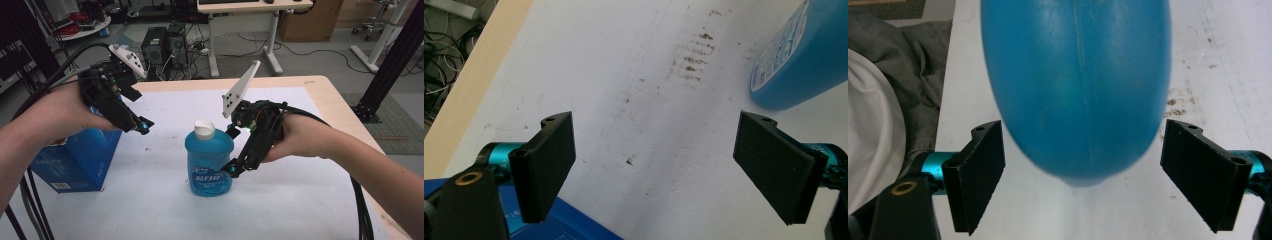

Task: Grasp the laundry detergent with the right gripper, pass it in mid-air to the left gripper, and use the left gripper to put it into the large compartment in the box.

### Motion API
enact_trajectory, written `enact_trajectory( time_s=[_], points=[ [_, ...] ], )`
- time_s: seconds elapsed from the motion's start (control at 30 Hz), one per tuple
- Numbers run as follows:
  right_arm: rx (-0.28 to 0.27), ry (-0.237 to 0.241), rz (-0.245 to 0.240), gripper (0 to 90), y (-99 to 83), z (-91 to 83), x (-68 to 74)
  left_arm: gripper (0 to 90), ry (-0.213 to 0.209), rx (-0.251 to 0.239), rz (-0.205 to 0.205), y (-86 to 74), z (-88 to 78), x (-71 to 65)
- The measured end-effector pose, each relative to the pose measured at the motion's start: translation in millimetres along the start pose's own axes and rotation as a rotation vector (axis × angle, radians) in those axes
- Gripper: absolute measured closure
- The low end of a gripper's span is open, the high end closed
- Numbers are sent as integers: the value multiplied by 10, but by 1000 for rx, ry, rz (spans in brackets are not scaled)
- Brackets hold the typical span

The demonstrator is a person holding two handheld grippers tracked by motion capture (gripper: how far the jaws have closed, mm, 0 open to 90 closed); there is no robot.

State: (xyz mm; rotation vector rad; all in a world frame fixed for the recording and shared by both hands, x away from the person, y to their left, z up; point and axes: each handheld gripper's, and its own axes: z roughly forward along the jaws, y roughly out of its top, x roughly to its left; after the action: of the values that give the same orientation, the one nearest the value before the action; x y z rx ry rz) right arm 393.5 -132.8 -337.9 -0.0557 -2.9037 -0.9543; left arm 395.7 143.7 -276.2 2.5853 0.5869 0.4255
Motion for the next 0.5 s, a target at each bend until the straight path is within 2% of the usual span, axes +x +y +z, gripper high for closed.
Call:
enact_trajectory(
  time_s=[0.5],
  points=[
    [-33,13,-15,174,34,191,4,173,-2,3,0,-14,11,4]
  ],
)
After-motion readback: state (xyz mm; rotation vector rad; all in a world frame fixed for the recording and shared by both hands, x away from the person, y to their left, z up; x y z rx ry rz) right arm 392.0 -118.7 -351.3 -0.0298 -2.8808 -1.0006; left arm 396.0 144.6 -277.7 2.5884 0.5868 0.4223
